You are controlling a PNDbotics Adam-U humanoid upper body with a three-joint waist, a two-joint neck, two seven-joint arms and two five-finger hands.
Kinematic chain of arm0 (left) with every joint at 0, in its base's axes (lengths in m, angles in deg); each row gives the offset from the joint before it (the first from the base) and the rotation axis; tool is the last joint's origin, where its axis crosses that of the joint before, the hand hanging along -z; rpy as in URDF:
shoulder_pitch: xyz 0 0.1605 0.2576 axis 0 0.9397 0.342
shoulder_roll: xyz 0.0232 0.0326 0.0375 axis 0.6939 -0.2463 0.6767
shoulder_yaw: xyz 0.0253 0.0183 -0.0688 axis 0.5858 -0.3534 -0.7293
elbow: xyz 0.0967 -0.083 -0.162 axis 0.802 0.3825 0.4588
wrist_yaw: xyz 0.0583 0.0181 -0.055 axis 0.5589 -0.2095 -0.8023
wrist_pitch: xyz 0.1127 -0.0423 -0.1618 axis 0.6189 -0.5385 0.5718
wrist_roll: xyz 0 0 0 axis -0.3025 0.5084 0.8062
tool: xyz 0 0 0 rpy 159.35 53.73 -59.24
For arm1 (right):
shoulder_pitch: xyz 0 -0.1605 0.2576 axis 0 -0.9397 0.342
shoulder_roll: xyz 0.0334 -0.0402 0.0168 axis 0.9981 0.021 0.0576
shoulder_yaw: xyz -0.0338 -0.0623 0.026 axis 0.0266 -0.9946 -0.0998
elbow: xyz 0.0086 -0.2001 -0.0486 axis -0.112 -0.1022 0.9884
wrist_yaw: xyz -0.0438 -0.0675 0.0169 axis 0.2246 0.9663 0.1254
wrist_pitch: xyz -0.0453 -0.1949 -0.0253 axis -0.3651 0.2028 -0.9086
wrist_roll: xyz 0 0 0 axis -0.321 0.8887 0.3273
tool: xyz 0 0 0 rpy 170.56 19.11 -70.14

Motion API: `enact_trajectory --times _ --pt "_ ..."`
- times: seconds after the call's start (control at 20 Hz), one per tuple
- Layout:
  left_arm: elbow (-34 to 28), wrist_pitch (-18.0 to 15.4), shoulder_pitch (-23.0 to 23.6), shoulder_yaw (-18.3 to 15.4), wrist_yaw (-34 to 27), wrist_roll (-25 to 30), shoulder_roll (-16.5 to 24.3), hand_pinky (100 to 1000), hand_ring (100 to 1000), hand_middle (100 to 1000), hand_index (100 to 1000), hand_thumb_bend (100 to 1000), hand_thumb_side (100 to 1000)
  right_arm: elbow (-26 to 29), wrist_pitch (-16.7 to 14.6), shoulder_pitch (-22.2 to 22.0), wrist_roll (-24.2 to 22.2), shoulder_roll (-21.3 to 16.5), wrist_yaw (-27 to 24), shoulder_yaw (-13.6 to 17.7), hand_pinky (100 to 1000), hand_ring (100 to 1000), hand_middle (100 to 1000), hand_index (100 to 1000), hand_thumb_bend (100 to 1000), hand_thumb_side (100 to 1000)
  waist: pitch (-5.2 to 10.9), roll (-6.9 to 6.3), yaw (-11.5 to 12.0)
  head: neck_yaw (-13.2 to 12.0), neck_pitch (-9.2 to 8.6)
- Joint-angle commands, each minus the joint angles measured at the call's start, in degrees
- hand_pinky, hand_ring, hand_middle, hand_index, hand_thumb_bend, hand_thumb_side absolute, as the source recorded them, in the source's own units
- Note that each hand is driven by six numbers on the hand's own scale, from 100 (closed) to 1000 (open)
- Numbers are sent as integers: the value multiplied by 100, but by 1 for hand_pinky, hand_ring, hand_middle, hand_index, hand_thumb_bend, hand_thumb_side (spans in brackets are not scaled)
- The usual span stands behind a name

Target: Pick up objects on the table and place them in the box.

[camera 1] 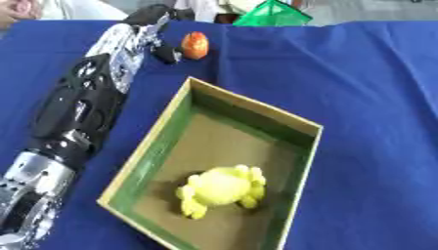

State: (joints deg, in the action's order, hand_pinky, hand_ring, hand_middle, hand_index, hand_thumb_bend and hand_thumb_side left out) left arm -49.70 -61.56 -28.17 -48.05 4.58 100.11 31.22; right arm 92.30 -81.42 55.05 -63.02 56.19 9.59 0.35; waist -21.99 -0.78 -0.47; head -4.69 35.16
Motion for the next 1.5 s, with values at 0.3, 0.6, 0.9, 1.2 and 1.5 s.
enact_trajectory --times 0.3,0.6,0.9,1.2,1.5 --pt "-57 -50 -206 -39 -81 83 159 793 864 880 913 246 100 177 88 98 58 -232 -124 128 749 756 775 850 300 573 8 11 -31 -54 -117" --pt "-106 -190 -272 -6 -185 328 149 786 863 881 912 233 100 193 131 76 83 -243 -182 157 746 750 773 850 286 580 -70 6 -29 -67 -159" --pt "-94 -129 -337 -17 -94 288 196 778 855 868 902 217 100 219 78 73 56 -234 -265 186 745 748 771 850 254 577 -163 -20 -82 -167 -256" --pt "-105 -392 -379 -24 -77 274 184 603 704 743 789 102 100 168 -18 10 2 -328 -443 315 742 744 771 855 244 599 -278 -36 -60 -189 -290" --pt "-138 -592 -419 8 -304 158 188 523 628 698 751 100 100 183 23 -90 30 -350 -504 398 738 741 769 857 245 602 -263 -59 -8 -169 -205"
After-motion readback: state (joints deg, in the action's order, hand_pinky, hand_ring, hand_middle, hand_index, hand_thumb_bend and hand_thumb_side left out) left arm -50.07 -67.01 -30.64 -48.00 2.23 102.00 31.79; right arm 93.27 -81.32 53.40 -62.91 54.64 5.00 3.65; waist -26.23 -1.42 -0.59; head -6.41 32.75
